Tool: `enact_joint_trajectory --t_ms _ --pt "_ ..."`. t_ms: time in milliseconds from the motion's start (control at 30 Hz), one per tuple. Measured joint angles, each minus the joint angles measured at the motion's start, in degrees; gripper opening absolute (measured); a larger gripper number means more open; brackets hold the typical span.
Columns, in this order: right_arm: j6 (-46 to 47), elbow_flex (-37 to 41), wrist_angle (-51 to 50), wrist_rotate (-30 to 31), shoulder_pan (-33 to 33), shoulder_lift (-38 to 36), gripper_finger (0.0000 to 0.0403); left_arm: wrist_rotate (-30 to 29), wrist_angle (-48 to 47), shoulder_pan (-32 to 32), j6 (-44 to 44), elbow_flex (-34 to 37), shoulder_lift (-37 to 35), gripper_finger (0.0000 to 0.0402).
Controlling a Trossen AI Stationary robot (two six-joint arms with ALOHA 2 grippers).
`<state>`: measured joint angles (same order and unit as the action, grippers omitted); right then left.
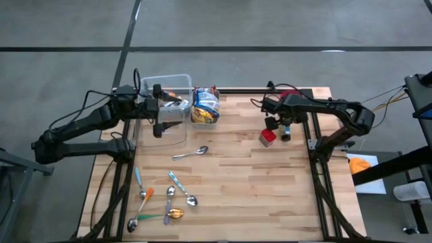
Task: Pick & Place Food Item
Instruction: Put the green seasoning bottle into the white bin
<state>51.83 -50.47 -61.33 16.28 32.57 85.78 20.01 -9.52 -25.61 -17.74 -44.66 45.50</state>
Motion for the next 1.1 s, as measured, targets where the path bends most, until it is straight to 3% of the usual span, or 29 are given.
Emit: enact_joint_trajectory --t_ms 333,533,1100 --pt "-1.55 10.02 12.57 -3.26 1.84 -9.17 0.037 0.0 -0.34 -0.02 -0.02 0.0 0.04 0.04" --pt "-1.59 11.79 13.85 -3.49 1.82 -12.9 0.037 0.0 -0.17 -0.02 -0.02 0.0 0.04 0.04" --pt "1.29 14.98 19.74 -5.42 1.84 -8.99 0.0359 0.0 -0.17 -0.02 -0.02 0.0 0.04 0.04"
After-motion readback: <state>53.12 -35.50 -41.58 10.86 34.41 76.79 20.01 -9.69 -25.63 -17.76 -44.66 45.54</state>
